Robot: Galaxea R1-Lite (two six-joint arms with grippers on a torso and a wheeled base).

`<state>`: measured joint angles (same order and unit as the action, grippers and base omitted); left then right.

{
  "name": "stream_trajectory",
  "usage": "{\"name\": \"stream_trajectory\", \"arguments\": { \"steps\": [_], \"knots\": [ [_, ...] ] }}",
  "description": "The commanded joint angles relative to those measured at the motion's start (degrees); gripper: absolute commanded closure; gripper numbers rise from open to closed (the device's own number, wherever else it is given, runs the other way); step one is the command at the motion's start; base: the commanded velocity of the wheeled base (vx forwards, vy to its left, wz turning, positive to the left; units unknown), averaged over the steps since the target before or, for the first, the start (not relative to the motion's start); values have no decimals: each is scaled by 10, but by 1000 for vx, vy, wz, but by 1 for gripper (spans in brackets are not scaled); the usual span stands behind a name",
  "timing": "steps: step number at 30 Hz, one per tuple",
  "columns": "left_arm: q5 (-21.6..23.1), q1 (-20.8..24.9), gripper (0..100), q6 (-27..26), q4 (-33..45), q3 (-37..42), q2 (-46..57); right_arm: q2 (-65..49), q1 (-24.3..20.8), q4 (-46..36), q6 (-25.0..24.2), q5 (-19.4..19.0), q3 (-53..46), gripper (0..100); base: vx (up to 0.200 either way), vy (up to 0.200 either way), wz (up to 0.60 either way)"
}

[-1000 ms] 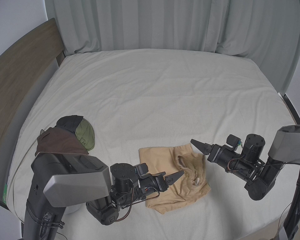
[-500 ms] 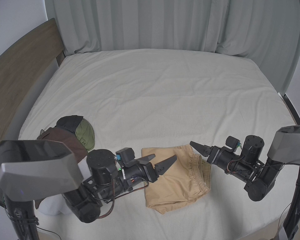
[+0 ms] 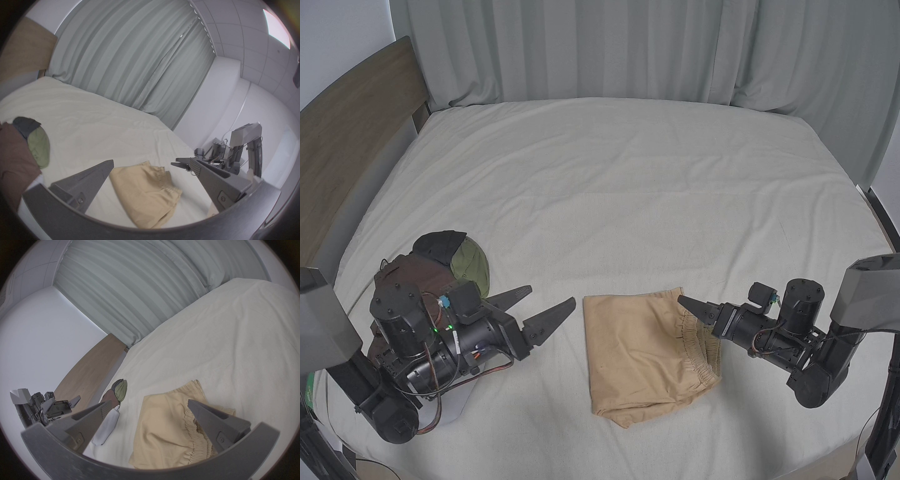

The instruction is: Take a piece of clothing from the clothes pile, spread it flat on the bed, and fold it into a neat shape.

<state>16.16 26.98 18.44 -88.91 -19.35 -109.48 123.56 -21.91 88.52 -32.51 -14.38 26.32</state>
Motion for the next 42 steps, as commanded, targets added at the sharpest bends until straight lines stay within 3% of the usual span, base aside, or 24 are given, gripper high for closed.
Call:
{"name": "stream_trajectory", "arguments": {
  "steps": [1,30,42],
  "knots": [
    [6,-30,0,-30,0,33,14,5,-1,0,0,-3,-11,0,0,0,0],
    [25,-64,0,-55,-1,55,0,141,-16,1,13,-5,-42,0,0,0,0],
    [25,-61,0,-55,-1,56,-2,68,-22,3,-1,-5,5,0,0,0,0]
  ]
}}
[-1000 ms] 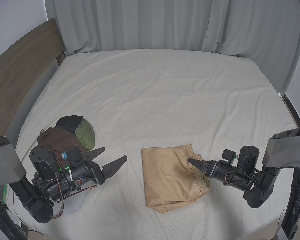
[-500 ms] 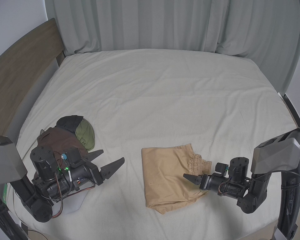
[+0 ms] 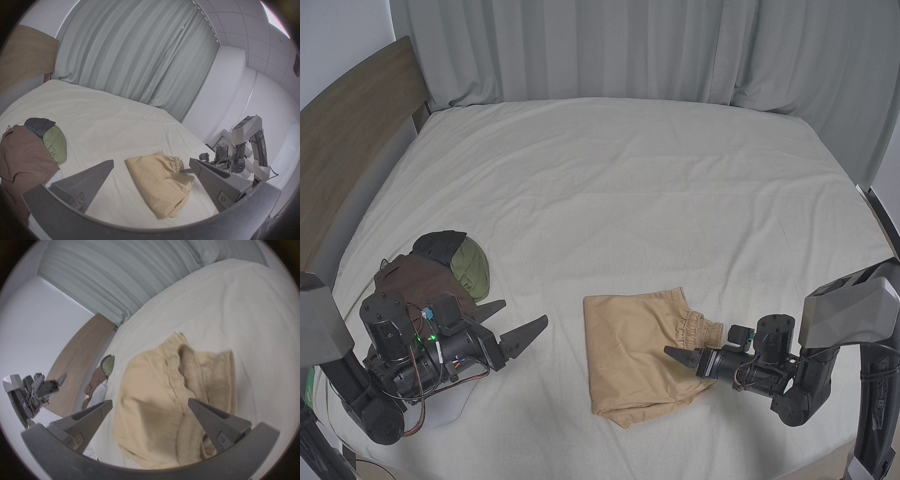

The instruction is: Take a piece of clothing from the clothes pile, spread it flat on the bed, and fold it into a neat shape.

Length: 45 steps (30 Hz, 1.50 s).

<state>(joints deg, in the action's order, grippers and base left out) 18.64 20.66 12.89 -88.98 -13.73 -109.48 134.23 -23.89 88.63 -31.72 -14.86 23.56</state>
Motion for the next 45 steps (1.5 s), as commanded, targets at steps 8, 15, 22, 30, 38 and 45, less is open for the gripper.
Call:
{"name": "stream_trajectory", "arguments": {
  "steps": [8,15,22,30,38,45],
  "knots": [
    [0,3,0,-1,-1,2,-2,-4,12,1,-43,34,80,0,0,0,0],
    [0,3,0,0,-1,5,-2,51,14,1,-39,86,111,0,0,0,0],
    [0,3,0,0,-1,5,-3,45,13,1,-41,85,109,0,0,0,0],
    [0,3,0,-1,-1,8,-6,-54,16,-1,-15,44,39,0,0,0,0],
    [0,3,0,-1,-1,9,-6,-54,78,-2,124,-31,-55,0,0,0,0],
    [0,3,0,-1,-1,9,-6,-3,82,-2,148,-29,-75,0,0,0,0]
  ]
}}
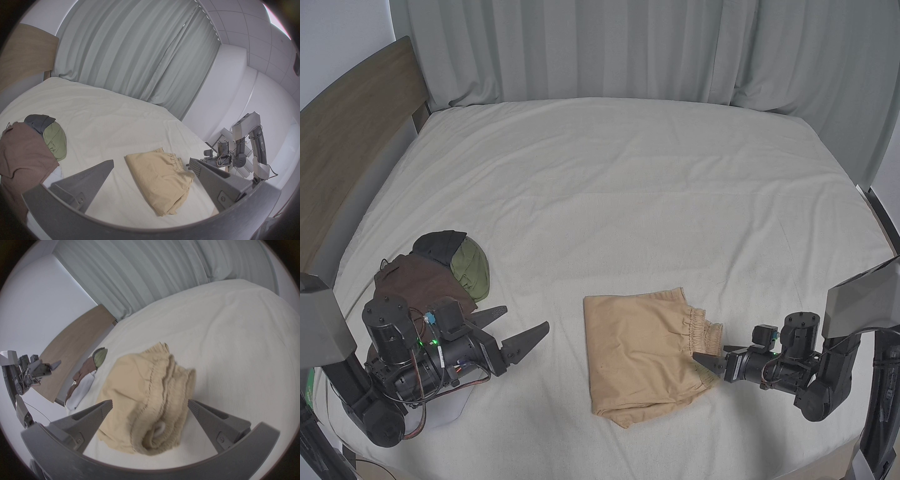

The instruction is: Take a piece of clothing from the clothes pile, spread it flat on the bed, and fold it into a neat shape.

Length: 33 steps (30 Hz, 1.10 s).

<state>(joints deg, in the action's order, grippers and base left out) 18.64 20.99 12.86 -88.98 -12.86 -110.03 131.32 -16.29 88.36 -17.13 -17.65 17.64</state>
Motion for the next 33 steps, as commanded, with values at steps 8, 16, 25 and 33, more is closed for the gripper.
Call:
{"name": "stream_trajectory", "arguments": {
  "steps": [8,16,25,33],
  "knots": [
    [0,0,0,0,-1,2,-2,75,1,1,-7,-2,-10,0,0,0,0],
    [3,0,0,0,-1,4,-2,86,-37,1,-96,-5,-1,0,0,0,0],
    [16,2,0,0,-1,10,1,86,-45,1,-117,-4,6,0,0,0,0],
    [16,1,0,0,-1,10,1,85,-45,1,-117,-4,8,100,0,0,0]
  ]
}}
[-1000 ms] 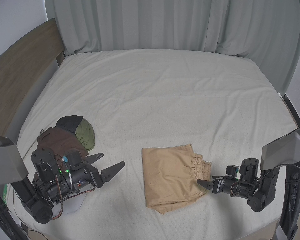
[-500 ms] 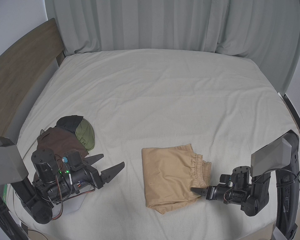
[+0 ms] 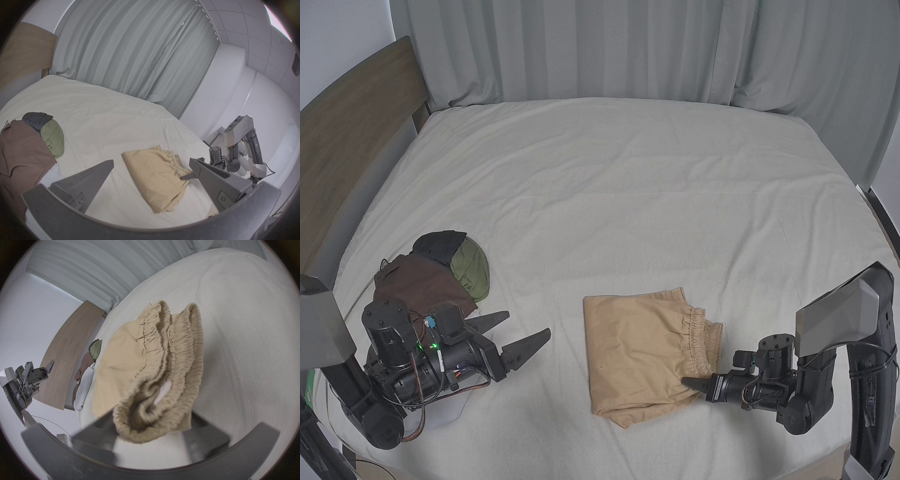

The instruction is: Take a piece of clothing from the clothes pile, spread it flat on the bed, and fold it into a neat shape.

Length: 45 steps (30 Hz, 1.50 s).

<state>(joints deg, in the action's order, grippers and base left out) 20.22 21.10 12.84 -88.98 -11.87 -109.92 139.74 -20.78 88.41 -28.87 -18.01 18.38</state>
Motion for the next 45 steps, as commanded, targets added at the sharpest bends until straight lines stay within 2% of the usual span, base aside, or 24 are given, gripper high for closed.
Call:
{"name": "stream_trajectory", "arguments": {
  "steps": [1,9,17,25,28,32,37,45],
  "knots": [
    [0,0,0,0,-1,-1,0,1,-1,2,0,0,1,100,0,0,0],
    [1,2,0,-4,-1,2,2,-22,-17,3,-2,-11,1,100,0,0,0],
    [0,-2,0,-62,-1,15,19,-93,-24,3,-2,-32,-5,100,0,0,0],
    [-4,-11,0,-70,-1,16,31,-141,-47,1,0,-35,-3,100,0,0,0],
    [-4,-14,0,-70,-1,16,35,-156,-51,0,0,-51,-3,100,0,0,0],
    [-3,-25,0,-76,-1,26,33,-179,-51,0,2,-91,0,100,0,0,0],
    [2,-45,0,-106,-1,32,34,-196,-56,-1,2,-94,7,100,0,0,0],
    [1,-47,0,-108,0,32,38,-202,-58,-1,2,-107,32,100,0,0,0]
  ]
}}
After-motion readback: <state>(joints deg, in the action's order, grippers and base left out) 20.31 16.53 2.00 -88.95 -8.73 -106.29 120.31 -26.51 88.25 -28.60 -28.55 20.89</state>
